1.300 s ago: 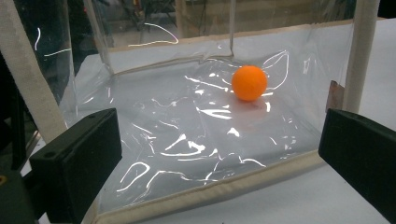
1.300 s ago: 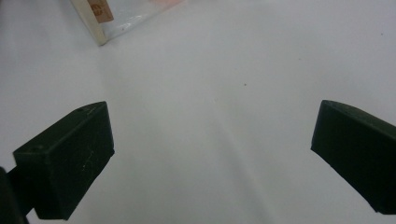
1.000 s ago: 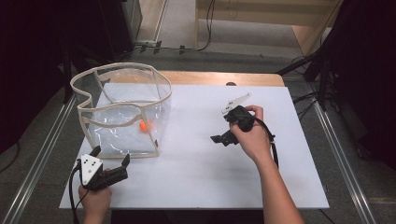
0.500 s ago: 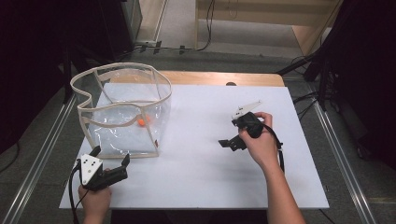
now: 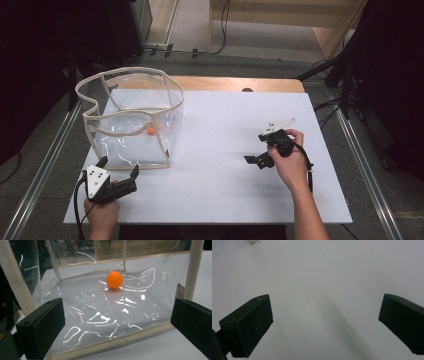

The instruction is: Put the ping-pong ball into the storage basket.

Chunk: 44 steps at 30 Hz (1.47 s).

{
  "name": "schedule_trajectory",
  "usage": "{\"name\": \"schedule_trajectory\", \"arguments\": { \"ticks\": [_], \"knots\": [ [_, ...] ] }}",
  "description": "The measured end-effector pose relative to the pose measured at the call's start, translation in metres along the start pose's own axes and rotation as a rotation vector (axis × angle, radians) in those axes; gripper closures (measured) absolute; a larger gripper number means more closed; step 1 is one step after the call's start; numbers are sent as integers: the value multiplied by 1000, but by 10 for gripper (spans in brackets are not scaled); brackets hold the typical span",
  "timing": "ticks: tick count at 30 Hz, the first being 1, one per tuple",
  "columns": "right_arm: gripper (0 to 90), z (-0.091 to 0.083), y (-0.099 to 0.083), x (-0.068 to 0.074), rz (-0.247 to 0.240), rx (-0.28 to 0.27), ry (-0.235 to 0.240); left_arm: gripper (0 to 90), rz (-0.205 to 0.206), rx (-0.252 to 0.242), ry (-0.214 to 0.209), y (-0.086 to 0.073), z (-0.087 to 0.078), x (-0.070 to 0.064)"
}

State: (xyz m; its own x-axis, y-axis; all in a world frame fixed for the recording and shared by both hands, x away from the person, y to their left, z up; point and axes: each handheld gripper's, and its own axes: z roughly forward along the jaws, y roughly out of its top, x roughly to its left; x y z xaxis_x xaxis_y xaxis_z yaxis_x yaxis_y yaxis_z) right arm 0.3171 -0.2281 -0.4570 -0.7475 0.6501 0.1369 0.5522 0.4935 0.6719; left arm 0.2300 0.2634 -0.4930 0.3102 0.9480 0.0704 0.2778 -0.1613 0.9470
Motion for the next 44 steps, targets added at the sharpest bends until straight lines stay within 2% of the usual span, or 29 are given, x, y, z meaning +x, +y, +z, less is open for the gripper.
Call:
{"name": "schedule_trajectory", "arguments": {
  "ticks": [11, 13, 15, 18, 20, 25, 30, 31, 32, 35, 36, 42, 43, 44],
  "knots": [
    [0, -10, -40, -6, 53, -48, -5, 0, 9, 2, 6, 0, 0, -1],
    [0, -11, -43, -7, 57, -52, -6, 0, 4, 4, 6, 0, 0, -1],
    [0, -14, -54, -8, 66, -73, -3, 0, -3, 1, 3, 0, 0, 0],
    [0, -16, -61, -9, 76, -85, -5, 0, 5, 4, 9, 0, 1, -1],
    [0, -19, -73, -10, 87, -102, 0, 0, 26, 10, 10, 0, 2, -3],
    [0, -25, -87, -11, 94, -115, 1, 0, 26, 13, 15, 0, 2, -4],
    [0, -42, -112, -16, 113, -169, -7, 0, 38, 23, 27, 0, 3, -5],
    [0, -42, -112, -16, 113, -169, -7, 0, 38, 23, 27, 0, 3, -5],
    [0, -50, -122, -20, 121, -189, -12, 0, 36, 25, 28, 0, 3, -5],
    [0, -55, -128, -22, 138, -213, -16, 0, 29, 25, 25, 0, 3, -4],
    [0, -59, -134, -24, 148, -236, -15, 0, 20, 26, 25, 0, 3, -3],
    [0, -59, -144, -26, 190, -245, -42, 0, -2, 25, 30, 0, 3, -1],
    [0, -55, -147, -26, 216, -217, -54, 0, -4, 25, 34, 0, 2, -1],
    [0, -55, -147, -26, 216, -217, -54, 0, -4, 25, 34, 0, 2, -1]
  ]
}}
